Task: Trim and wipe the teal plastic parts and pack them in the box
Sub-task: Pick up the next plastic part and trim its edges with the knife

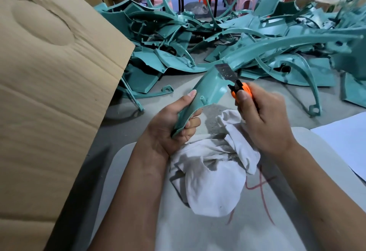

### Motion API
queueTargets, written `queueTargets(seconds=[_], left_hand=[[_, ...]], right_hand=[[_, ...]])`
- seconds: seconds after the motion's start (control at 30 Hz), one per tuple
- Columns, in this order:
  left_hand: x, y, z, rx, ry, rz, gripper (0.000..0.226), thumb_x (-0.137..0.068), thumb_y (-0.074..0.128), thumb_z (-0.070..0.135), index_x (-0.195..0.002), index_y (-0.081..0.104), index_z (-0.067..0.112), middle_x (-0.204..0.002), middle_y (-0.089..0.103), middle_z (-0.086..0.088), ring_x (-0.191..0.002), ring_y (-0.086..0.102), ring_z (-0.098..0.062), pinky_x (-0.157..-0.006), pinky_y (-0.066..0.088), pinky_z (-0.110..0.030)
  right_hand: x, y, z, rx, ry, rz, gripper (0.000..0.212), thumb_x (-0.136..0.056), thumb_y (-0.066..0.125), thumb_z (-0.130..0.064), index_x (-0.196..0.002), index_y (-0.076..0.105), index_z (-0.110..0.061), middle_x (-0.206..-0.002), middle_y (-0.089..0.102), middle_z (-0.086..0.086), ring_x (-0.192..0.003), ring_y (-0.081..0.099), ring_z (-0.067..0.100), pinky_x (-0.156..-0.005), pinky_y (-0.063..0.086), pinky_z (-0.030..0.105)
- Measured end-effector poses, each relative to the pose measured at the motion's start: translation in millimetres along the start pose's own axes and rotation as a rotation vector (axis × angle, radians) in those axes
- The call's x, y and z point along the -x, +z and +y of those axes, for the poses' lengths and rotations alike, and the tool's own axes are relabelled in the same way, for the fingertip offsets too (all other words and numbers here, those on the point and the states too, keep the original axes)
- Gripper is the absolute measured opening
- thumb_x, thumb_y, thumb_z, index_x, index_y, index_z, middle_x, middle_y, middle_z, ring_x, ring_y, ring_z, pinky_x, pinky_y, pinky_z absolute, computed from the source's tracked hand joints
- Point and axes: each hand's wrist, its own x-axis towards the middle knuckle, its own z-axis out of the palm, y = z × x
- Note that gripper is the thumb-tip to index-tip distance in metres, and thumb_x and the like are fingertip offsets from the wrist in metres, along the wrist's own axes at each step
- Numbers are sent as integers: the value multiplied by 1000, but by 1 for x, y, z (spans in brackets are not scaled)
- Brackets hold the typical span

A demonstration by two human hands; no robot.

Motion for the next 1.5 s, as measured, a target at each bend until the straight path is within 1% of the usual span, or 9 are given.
queueTargets(seconds=[0.3,0.43,0.57,0.7,0.83,1.0,1.2,1.33,1.5], left_hand=[[-5,1,0,131,-98,98,29,-108,33,28,-92,52,11,-55,45,3,-32,41,-3,-25,30,-15],[-9,9,-11,-328,96,359,18,-108,45,30,-126,47,31,-84,66,-7,-45,48,-12,-33,34,-19],[-11,17,-23,-685,344,290,56,-99,44,65,-149,47,41,-116,69,32,-98,70,-3,-70,58,-25],[-8,14,-25,-617,302,107,105,-72,60,88,-159,29,38,-161,38,14,-144,41,-4,-121,33,-44],[-11,18,-32,-920,286,159,113,-67,88,60,-159,26,39,-160,40,9,-146,40,-10,-119,36,-43],[-24,22,-43,-1137,604,542,19,-91,69,11,-106,66,21,-82,67,21,-76,62,11,-70,47,-11],[-27,28,-44,-864,528,528,28,-98,59,4,-125,65,4,-116,74,-7,-110,69,-22,-101,54,-44],[-29,28,-45,-791,519,501,28,-100,55,-1,-126,65,3,-117,73,-9,-111,69,-24,-102,53,-49],[-30,25,-47,-829,582,503,24,-102,52,-2,-122,64,-1,-114,72,-15,-109,68,-30,-98,53,-52]], right_hand=[[1,4,-4,-25,13,-28,40,-110,44,-27,-80,55,-3,-61,52,8,-53,50,26,-51,36,40],[1,5,-1,41,82,13,38,-111,44,-32,-82,56,-10,-62,55,5,-54,49,18,-51,35,33],[0,4,2,110,150,19,38,-111,46,-33,-77,50,-18,-55,45,-8,-50,43,13,-50,25,24],[-1,5,4,171,180,61,46,-112,43,-37,-75,47,-11,-55,47,-4,-51,44,15,-50,26,25],[-2,4,3,194,195,74,45,-111,44,-37,-75,46,-9,-54,44,-3,-49,40,14,-49,23,26],[-1,9,-4,195,175,14,40,-110,48,-35,-76,45,-15,-56,42,-7,-50,40,11,-50,26,26],[-2,4,-3,287,290,113,25,-111,40,-28,-90,46,-15,-62,46,-4,-54,44,19,-55,26,37],[2,10,-17,212,231,86,9,-107,45,-20,-99,46,-21,-62,50,-9,-53,46,8,-50,29,22],[5,18,-24,159,211,12,16,-105,44,-23,-91,49,-17,-58,48,-10,-53,47,11,-53,28,35]])
